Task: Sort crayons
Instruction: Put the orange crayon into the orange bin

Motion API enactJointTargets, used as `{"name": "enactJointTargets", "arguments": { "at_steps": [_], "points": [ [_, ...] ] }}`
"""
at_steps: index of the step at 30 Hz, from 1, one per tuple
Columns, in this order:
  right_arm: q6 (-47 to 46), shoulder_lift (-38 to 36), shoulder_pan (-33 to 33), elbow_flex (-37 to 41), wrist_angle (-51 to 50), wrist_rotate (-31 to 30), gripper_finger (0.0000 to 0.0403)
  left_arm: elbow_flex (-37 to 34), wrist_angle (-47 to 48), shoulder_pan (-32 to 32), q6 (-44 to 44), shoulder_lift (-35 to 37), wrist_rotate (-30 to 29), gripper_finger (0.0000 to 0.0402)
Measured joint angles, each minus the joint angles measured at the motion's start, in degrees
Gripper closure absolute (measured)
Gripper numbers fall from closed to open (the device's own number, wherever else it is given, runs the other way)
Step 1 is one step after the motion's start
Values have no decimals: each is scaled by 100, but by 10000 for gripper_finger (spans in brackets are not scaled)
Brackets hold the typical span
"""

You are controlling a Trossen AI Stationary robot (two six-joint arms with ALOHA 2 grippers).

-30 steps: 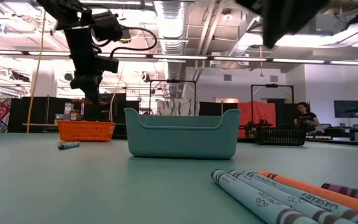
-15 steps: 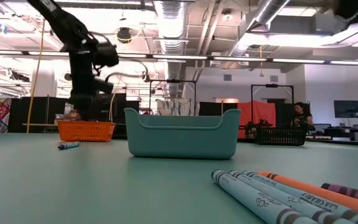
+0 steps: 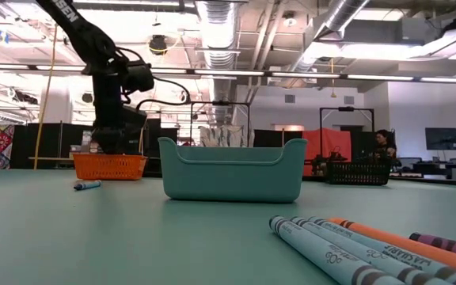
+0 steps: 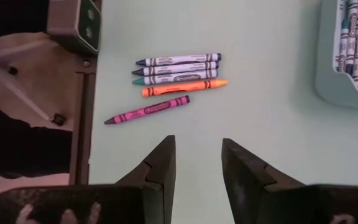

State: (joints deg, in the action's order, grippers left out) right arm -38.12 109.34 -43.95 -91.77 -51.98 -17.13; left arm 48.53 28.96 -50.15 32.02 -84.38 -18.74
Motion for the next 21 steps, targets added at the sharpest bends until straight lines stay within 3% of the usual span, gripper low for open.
{"name": "enactJointTargets", "arguments": {
  "at_steps": [16, 21],
  "points": [
    [60, 0, 64, 2, -187, -1, 280, 0, 0, 39, -126, 615, 129, 308],
    [-397, 0, 13, 2, -646, 43, 280, 2, 3, 273, -321, 963, 197, 308]
  ]
}}
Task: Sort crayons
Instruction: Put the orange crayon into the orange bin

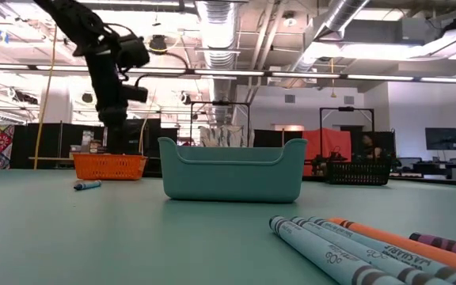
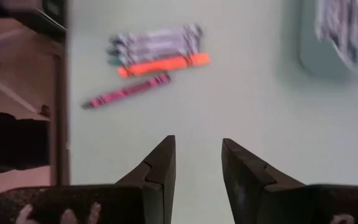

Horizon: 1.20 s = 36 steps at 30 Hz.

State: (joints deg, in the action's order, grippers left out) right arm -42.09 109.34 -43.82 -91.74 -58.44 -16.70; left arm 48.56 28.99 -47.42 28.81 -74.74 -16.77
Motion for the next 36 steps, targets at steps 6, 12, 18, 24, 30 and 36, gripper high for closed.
{"name": "enactJointTargets", "arguments": {
  "at_steps": [6, 12, 18, 24, 30, 36],
  "points": [
    [-1405, 0, -479, 0, -980, 163, 280, 0, 36, 586, -496, 442, 599, 308],
    [-3266, 0, -1248, 0, -1443, 387, 280, 0, 26, 1526, -920, 599, 1140, 308],
    [-5027, 0, -2029, 14, -1589, 786, 280, 0, -243, 2662, -1261, 529, 1149, 308],
    [-6233, 19, -2651, 248, -1615, 953, 280, 0, -904, 3760, -1660, 532, 1155, 308],
    [-6455, 26, -2880, 811, -1419, 952, 280, 0, -1593, 4771, -1941, 532, 1380, 308],
    [-6489, -3, -2828, 1385, -1453, 965, 280, 0, -2116, 5677, -2008, 532, 1431, 308]
  ]
}}
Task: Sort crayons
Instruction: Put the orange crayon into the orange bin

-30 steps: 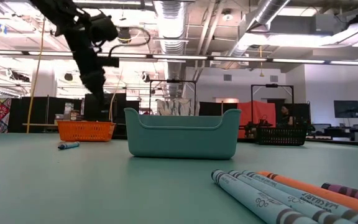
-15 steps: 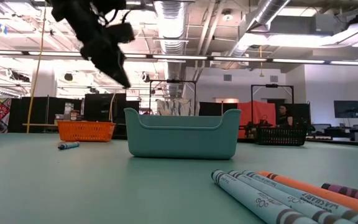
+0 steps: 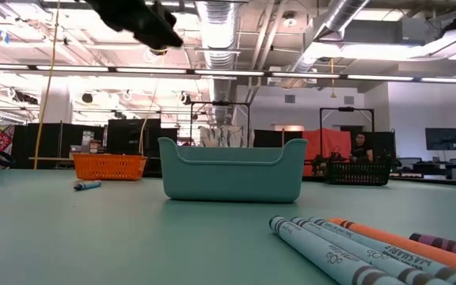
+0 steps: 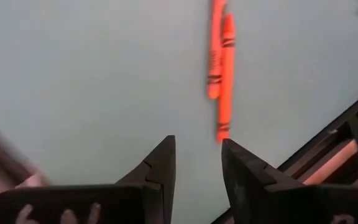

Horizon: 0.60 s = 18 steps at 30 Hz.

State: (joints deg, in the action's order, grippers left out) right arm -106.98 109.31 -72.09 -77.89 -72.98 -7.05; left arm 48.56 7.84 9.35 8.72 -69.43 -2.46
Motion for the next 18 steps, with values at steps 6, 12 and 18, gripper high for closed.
{"name": "enactJointTargets", "arguments": {
  "at_steps": [6, 12, 18],
  "points": [
    [-106, -352, 115, 698, 510, 32, 280, 0, -194, 561, 20, 0, -192, 308],
    [-109, -848, 176, 1485, 1137, 115, 280, 0, -194, 737, 20, -2, -289, 308],
    [2, -1197, 185, 2226, 2018, 263, 280, 0, -171, 856, 7, -2, -295, 308]
  ]
}}
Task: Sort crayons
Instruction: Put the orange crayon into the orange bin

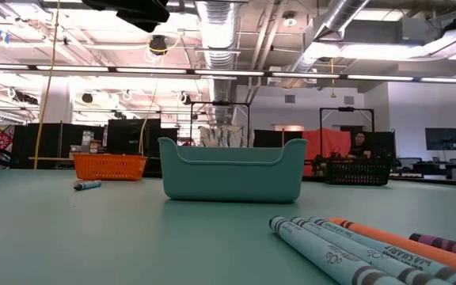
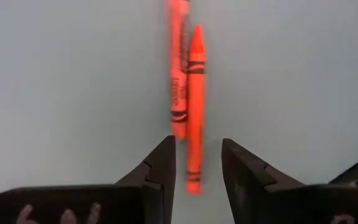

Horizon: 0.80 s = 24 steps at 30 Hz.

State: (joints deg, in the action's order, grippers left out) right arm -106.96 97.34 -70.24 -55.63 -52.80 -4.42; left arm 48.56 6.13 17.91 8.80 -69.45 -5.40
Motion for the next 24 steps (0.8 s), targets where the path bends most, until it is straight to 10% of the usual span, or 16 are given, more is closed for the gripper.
{"name": "enactJointTargets", "arguments": {
  "at_steps": [24],
  "points": [
    [353, 68, 218, -26, 48, 714, 400, 0, 39, 119, 146, 0, -1, 308]
  ]
}}
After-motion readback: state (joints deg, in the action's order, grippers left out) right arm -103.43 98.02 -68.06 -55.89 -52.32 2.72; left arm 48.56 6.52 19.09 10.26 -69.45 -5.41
